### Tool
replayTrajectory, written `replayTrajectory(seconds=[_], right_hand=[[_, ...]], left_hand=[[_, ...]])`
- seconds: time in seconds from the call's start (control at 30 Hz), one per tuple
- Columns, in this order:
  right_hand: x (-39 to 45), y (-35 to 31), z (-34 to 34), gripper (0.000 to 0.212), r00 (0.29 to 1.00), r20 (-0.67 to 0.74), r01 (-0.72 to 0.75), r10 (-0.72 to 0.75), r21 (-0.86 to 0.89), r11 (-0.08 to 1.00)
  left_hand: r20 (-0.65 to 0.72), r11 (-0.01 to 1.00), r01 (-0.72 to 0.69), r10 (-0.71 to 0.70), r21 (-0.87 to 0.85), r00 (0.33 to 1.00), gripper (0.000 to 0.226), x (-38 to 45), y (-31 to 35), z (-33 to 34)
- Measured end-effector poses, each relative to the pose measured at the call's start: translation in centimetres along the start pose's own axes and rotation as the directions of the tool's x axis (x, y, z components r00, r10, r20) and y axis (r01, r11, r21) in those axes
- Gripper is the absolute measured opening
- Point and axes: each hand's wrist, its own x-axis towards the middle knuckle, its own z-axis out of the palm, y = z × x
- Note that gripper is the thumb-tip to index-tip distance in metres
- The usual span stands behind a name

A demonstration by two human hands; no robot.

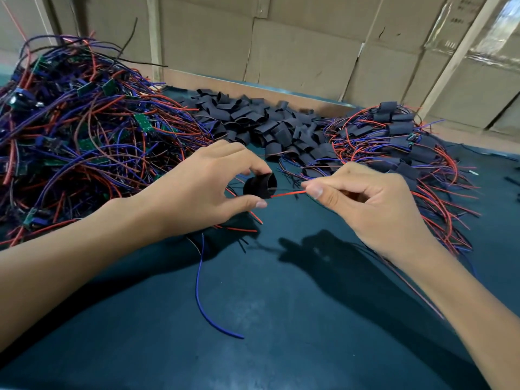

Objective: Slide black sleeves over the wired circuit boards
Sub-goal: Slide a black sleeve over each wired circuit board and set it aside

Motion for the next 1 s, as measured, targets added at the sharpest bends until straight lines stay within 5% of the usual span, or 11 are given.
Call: replayTrajectory(seconds=[0.47,0.67,0.87,1.0], right_hand=[[-0.2,-0.1,0.3,0.019,1.000,0.014,-0.012,0.012,-0.010,1.000],[-0.7,0.3,2.1,0.018,0.995,0.094,-0.037,0.037,-0.003,0.999],[-0.5,1.2,1.2,0.007,0.925,0.304,-0.264,0.230,0.073,0.962],[-0.2,1.5,0.3,0.012,0.922,0.230,-0.299,0.310,-0.080,0.951]], left_hand=[[-0.105,0.990,-0.141,0.140,0.002,0.985,0.041,0.0,0.9,0.1],[-0.118,0.971,-0.222,0.232,0.088,0.966,0.011,0.0,2.0,0.7],[-0.239,0.992,-0.074,0.098,0.107,0.966,0.005,0.0,1.7,-0.4],[-0.283,0.993,0.022,0.013,0.117,0.959,0.006,0.1,0.8,-1.4]])
